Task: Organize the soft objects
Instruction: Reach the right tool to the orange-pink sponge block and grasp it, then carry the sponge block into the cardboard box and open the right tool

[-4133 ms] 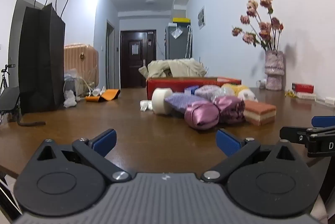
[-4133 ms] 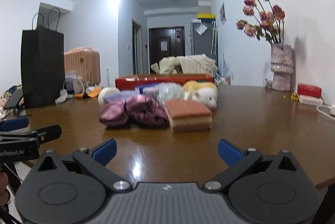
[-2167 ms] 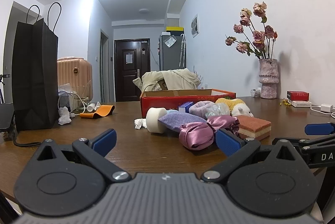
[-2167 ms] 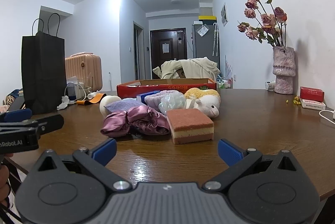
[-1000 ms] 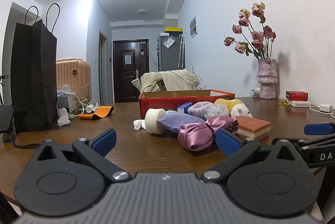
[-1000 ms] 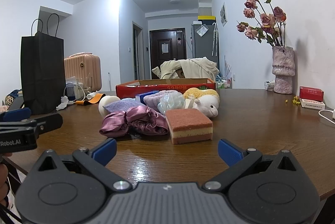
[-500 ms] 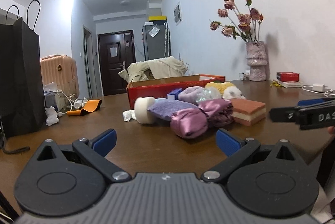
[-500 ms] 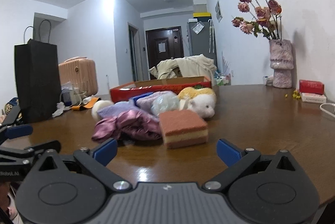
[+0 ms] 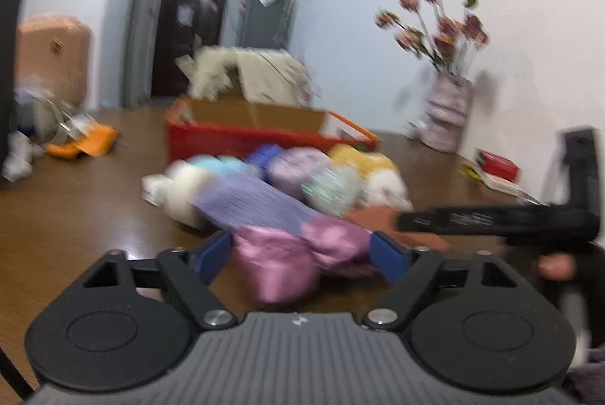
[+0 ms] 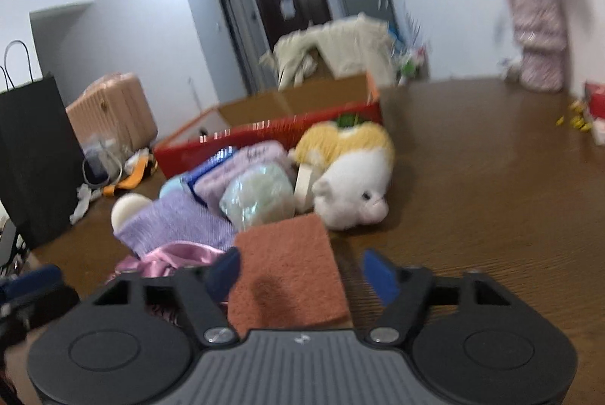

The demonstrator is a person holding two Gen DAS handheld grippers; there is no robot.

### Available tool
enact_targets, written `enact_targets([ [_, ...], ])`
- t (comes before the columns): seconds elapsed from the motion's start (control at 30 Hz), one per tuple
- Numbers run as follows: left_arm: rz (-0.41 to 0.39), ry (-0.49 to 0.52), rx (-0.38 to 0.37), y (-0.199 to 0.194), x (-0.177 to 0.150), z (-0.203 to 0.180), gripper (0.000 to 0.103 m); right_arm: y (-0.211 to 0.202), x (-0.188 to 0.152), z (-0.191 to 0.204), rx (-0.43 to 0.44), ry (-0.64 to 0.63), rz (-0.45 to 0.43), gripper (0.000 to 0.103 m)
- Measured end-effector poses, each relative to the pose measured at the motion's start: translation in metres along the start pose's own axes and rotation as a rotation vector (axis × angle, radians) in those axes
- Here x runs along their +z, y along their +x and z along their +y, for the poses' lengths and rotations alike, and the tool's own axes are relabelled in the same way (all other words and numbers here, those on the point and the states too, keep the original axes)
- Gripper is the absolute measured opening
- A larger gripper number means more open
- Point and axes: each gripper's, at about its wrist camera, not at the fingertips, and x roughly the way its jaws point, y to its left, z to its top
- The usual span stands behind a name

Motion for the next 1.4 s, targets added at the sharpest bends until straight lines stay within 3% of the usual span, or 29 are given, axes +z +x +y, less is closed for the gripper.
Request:
enact_targets([
  [0.1,0.072,-0.018,-0.071,0.012,-0.004,-0.016,0.071,0.0,-0.012,-0.008,0.028,0.087,-0.001,0.049],
  [0.2,0.079,-0.013,-0.098,0.012,-0.016,-0.02,0.071,-0.028,-0.037,-0.007,0.029,0.161,-0.045,0.039],
  [0.33,0.074,-0.046,0.032,0.01,-0.03,0.001,0.069,-0.064,-0.078,0.013,0.185,0.242,-0.032,0.039],
  [0.4,0.082,-0.092,0.08,0.004,-0.032,0.016,0.067,-0.076,-0.086,0.025,0.281,0.194,-0.041,0.039],
  [0.5,0.062,-0.123,0.073,-0.007,-0.027,0.027,0.067,-0.096,-0.075,0.029,0.236,0.113,-0.152,0.04],
  [0.57,0.057,-0.116,0.024,-0.006,-0.022,0.021,0.067,-0.099,-0.065,0.022,0.161,0.088,-0.208,0.053],
  [0.63,0.095,-0.129,-0.069,0.004,-0.017,0.009,0.067,-0.088,-0.059,0.014,0.075,0.109,-0.162,0.055],
  [0.7,0.138,-0.139,-0.148,0.013,-0.016,-0.003,0.067,-0.078,-0.063,0.008,0.078,0.131,-0.141,0.054],
  [0.8,0.202,-0.158,-0.183,0.028,-0.021,-0.008,0.063,-0.068,-0.071,0.004,0.072,0.161,-0.095,0.054],
  [0.87,0.215,-0.195,-0.203,0.031,-0.026,-0.002,0.061,-0.065,-0.076,0.001,0.097,0.186,-0.074,0.046],
  [0.97,0.239,-0.259,-0.272,0.032,-0.025,0.007,0.042,-0.063,-0.083,-0.006,0.137,0.213,-0.075,0.042],
  [1.07,0.219,-0.252,-0.287,0.026,-0.023,0.006,0.039,-0.073,-0.087,-0.001,0.142,0.208,-0.087,0.038],
  [1.23,0.101,-0.196,-0.313,0.009,0.016,0.001,0.039,-0.098,-0.056,0.013,0.16,0.142,-0.181,0.038],
  [1.4,0.064,-0.158,-0.273,0.045,0.099,0.022,0.039,-0.059,0.039,0.026,0.21,0.065,-0.202,0.036],
])
